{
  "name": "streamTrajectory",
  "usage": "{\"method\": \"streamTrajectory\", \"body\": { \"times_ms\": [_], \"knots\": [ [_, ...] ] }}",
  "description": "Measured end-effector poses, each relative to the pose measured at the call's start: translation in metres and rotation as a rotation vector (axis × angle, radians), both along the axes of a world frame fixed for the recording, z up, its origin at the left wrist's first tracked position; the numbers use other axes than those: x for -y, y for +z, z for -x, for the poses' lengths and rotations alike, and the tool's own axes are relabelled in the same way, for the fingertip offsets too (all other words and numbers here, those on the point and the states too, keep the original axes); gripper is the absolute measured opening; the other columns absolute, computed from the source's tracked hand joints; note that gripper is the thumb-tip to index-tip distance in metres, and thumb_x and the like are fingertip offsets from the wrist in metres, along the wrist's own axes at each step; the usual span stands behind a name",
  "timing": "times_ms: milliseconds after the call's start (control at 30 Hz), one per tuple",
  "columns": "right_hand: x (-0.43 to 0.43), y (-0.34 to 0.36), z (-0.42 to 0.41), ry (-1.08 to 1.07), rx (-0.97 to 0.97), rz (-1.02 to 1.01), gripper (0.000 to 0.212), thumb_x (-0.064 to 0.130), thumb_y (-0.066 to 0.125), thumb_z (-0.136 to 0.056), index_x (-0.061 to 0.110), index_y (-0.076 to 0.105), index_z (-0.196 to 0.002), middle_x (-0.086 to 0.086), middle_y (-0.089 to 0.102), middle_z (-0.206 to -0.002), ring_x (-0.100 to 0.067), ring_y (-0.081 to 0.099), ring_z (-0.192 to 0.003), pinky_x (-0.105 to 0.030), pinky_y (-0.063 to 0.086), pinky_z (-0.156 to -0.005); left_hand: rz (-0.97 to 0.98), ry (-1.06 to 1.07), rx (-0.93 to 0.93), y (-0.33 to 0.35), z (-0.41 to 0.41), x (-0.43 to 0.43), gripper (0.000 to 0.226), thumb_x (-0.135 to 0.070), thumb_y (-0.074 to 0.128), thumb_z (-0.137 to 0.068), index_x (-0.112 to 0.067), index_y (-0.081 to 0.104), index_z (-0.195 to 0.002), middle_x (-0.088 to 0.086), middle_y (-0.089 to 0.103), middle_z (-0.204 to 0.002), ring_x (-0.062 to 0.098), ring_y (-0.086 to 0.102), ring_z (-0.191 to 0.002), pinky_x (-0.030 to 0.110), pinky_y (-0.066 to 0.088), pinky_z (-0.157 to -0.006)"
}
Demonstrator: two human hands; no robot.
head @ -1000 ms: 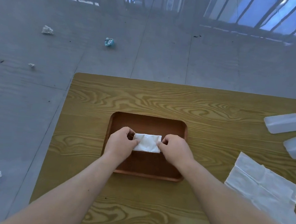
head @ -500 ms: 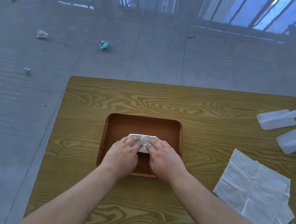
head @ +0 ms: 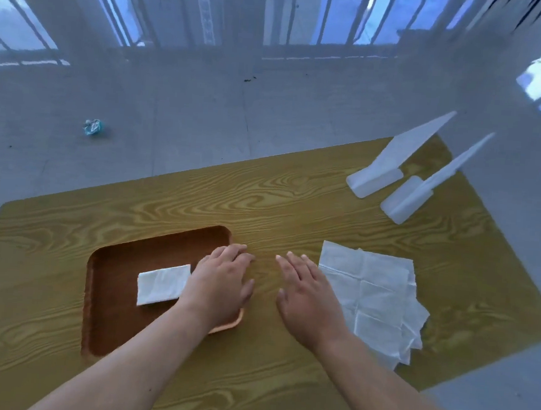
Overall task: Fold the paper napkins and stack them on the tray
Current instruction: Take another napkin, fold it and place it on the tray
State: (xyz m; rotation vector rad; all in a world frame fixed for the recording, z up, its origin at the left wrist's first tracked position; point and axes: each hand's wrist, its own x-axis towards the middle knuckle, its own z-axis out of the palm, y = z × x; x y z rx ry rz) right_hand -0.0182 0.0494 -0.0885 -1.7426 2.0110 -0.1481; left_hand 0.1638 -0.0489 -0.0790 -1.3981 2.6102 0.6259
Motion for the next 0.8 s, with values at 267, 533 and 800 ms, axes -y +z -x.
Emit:
{"method": "streamTrajectory", "body": {
  "times_ms": [267, 533, 800],
  "knots": [
    [-0.112, -0.018, 0.149, -0.335, 0.002, -0.104, 0.063, 0.033, 0.041, -0.104, 0.028, 0.022, -0.164, 0.002, 0.021, -0.173, -0.022, 0.011, -0.16, -0.036, 0.009, -0.128, -0.087, -0.314, 0.021, -0.007, 0.197, -0.025, 0.062, -0.051, 0.059, -0.098, -0.025, 0.048, -0.153, -0.005, 0.044, -0.161, 0.021, 0.039, -0.148, 0.038, 0.039, -0.117],
    [-0.122, -0.027, 0.162, -0.22, 0.021, -0.148, 0.061, 0.03, 0.041, -0.104, 0.022, 0.027, -0.163, -0.004, 0.027, -0.172, -0.026, 0.016, -0.16, -0.04, 0.015, -0.13, -0.101, -0.347, 0.095, -0.014, 0.251, -0.007, 0.066, -0.053, 0.065, -0.096, -0.023, 0.048, -0.152, -0.001, 0.047, -0.156, 0.025, 0.042, -0.144, 0.041, 0.045, -0.112],
    [-0.126, -0.038, 0.173, -0.211, 0.053, -0.128, 0.057, 0.03, 0.041, -0.103, 0.019, 0.036, -0.159, -0.005, 0.035, -0.168, -0.029, 0.023, -0.158, -0.04, 0.018, -0.129, -0.067, -0.282, 0.2, -0.028, 0.282, -0.007, 0.061, -0.062, 0.075, -0.085, -0.024, 0.061, -0.13, 0.0, 0.063, -0.131, 0.024, 0.059, -0.123, 0.04, 0.051, -0.097]
  ]
}}
